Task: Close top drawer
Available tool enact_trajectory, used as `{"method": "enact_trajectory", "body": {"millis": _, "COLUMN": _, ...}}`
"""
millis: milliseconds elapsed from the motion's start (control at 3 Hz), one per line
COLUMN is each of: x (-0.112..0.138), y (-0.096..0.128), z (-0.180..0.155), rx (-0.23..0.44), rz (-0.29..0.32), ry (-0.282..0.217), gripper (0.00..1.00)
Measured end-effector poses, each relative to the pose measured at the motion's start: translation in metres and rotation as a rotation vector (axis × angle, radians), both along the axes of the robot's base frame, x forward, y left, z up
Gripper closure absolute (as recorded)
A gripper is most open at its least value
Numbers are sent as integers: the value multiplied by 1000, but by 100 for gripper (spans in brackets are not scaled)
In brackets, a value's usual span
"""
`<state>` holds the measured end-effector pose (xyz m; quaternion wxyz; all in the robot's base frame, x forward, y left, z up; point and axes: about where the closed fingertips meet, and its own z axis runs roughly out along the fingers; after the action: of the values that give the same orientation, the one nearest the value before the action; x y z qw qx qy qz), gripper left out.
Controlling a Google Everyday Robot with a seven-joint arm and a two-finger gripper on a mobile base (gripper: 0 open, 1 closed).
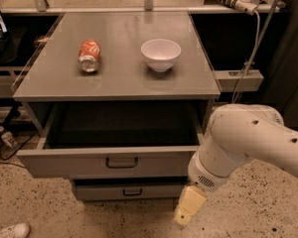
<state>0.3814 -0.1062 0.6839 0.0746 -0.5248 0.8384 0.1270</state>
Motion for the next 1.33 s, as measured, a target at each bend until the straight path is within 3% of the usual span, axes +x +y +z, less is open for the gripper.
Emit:
{"method": "enact_trajectory", "body": {"millis": 333, "x": 0, "y": 0, "z": 0, "rx": 0, "rz": 0, "ry": 0, "gripper": 0}}
{"method": "enact_trajectory", "body": {"millis": 1333, "x": 6, "y": 1, "z": 2, "rx": -12, "rz": 6, "ry": -7, "gripper": 66}}
